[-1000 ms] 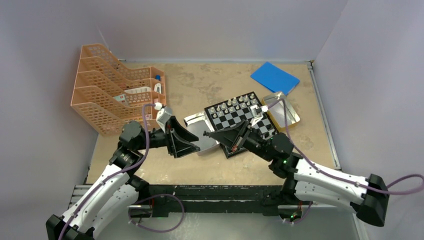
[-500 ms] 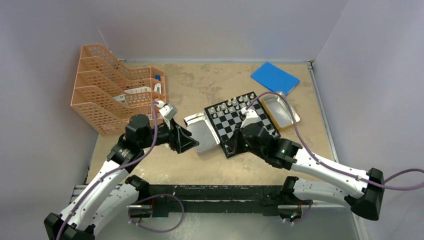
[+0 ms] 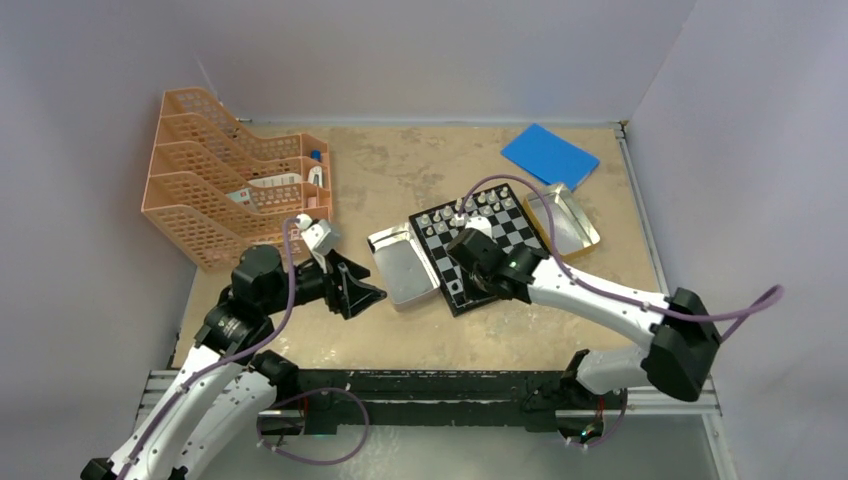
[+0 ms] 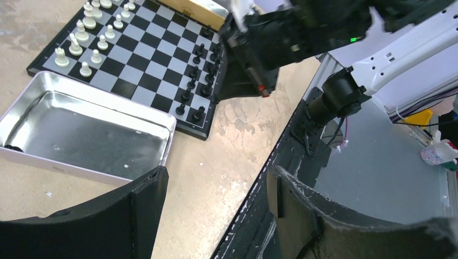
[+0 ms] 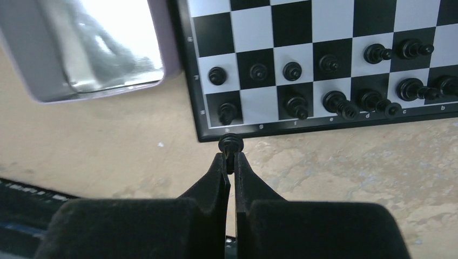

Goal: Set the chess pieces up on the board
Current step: Place the chess piece on the chessboard.

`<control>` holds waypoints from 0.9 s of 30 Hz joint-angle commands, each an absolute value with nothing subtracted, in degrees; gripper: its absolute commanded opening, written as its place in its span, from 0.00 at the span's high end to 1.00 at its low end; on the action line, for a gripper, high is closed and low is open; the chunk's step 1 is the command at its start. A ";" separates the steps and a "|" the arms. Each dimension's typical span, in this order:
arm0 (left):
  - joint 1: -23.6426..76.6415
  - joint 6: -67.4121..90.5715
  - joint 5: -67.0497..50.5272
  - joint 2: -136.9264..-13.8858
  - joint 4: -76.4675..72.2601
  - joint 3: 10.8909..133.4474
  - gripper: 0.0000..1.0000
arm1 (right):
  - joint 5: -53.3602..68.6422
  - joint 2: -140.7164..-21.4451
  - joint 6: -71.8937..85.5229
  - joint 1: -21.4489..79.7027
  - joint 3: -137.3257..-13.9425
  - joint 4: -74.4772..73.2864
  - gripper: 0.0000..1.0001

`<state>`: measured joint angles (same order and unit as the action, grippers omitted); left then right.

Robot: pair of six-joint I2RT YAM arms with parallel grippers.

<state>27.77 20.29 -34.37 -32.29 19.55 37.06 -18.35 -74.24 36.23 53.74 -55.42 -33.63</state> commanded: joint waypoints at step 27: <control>27.86 17.94 -35.77 -31.37 18.98 38.76 0.33 | -14.98 -88.54 29.59 46.93 -59.32 -32.57 1.00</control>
<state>27.77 18.85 -34.89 -31.97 20.67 37.06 -15.31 -88.58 30.39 47.18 -57.19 -32.64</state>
